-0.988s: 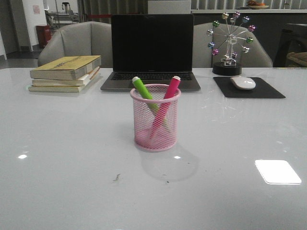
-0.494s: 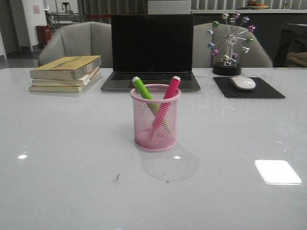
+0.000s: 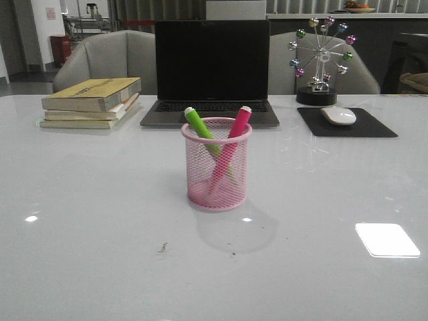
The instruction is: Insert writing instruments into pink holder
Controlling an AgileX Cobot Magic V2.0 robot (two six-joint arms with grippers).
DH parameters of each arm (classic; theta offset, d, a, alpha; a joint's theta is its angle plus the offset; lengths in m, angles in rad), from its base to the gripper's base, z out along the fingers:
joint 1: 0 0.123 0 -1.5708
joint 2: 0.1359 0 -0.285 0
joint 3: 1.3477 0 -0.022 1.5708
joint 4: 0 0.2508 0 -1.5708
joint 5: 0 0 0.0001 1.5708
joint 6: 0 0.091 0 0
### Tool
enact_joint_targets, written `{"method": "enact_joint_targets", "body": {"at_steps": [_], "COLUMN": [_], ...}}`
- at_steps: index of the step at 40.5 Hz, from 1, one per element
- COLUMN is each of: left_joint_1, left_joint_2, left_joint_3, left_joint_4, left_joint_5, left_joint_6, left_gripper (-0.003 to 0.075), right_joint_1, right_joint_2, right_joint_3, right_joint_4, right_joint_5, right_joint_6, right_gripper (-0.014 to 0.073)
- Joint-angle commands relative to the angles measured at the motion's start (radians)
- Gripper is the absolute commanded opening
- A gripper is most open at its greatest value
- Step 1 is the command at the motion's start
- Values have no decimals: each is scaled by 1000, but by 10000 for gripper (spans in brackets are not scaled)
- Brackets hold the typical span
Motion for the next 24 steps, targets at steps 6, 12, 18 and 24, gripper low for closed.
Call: {"method": "enact_joint_targets", "body": {"at_steps": [6, 12, 18, 24], "left_joint_1": [-7, -7, -7, -7], "left_joint_2": [-20, -20, -20, -20], "left_joint_3": [4, 4, 4, 4], "left_joint_4": [-8, -8, -8, -8], "left_joint_5": [-91, -91, -91, -91], "left_joint_6": [-9, -9, -9, -9], "left_gripper": [91, 91, 91, 91], "right_joint_1": [-6, -6, -6, -6], "right_joint_2": [-19, -20, -20, -20], "right_joint_3": [-4, -4, -4, -4], "right_joint_4": [2, -109, -170, -156], "right_joint_5": [-191, -194, -191, -181], "right_joint_6": [-9, -9, -9, -9], "right_gripper": [88, 88, 88, 88]}}
